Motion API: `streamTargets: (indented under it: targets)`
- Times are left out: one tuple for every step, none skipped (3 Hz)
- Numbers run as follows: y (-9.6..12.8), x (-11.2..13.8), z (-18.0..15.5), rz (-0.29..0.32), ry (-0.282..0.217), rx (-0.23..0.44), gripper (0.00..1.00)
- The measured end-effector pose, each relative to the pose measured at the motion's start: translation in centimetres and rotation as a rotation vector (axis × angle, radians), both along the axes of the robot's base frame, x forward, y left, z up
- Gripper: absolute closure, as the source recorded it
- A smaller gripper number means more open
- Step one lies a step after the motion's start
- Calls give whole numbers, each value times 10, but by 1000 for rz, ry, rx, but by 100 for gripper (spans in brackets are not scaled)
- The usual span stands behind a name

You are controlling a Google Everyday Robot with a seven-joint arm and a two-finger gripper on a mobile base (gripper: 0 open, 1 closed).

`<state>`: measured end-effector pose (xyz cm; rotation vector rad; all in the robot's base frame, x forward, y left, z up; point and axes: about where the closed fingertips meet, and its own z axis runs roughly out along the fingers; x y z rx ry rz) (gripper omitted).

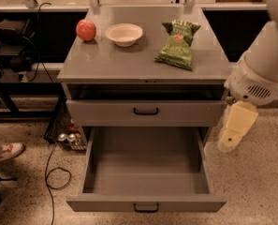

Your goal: Close middle drawer

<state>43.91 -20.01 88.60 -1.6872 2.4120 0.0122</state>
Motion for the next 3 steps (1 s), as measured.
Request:
streamTargets:
  targets:
    - [8,-4,-64,-47,105,34,0]
    - [10,-17,-129,-123,190,105,0]
    - [9,-21,-138,-132,209,102,0]
